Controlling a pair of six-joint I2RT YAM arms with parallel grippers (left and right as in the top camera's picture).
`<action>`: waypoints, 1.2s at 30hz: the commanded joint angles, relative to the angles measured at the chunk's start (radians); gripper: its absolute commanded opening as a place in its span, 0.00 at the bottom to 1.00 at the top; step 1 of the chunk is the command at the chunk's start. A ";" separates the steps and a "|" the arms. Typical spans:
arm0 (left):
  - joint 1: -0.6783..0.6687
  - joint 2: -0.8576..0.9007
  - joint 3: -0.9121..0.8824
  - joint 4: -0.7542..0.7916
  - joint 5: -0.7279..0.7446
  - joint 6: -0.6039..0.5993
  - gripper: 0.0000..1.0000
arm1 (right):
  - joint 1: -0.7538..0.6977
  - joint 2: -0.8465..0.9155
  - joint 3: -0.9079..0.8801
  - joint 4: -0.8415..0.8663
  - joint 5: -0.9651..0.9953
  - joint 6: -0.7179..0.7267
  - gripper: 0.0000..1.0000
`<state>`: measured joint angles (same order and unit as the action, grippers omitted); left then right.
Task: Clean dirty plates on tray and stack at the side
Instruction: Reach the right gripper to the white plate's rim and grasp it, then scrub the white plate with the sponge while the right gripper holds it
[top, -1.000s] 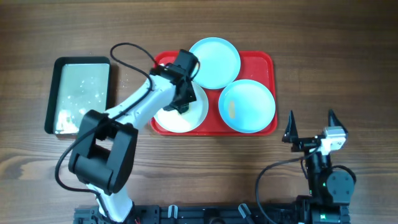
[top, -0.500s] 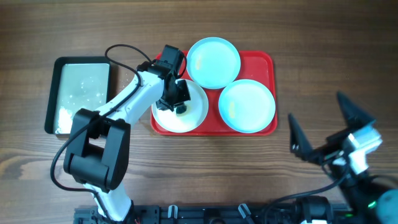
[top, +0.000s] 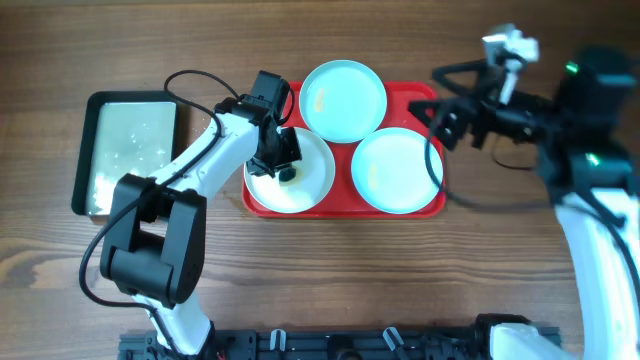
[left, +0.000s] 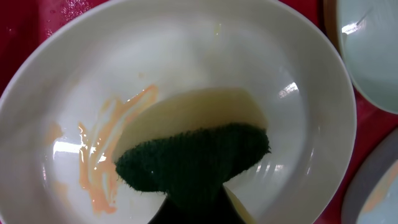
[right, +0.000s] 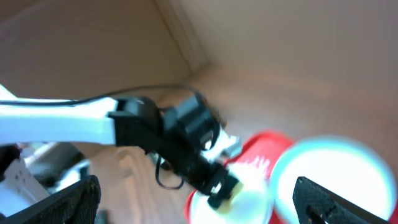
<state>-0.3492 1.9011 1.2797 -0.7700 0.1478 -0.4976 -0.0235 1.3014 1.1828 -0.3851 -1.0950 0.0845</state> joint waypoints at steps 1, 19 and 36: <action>0.005 0.012 -0.005 -0.009 0.009 0.019 0.04 | 0.115 0.110 0.015 -0.067 0.366 0.093 0.97; 0.005 0.012 -0.005 -0.010 0.009 0.019 0.04 | 0.449 0.541 0.050 -0.039 0.833 0.025 0.60; 0.005 0.012 -0.005 -0.001 0.010 0.019 0.04 | 0.466 0.768 0.182 -0.157 0.642 0.019 0.50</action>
<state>-0.3496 1.9011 1.2797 -0.7734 0.1478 -0.4976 0.4355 2.0426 1.3575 -0.5568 -0.4213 0.1223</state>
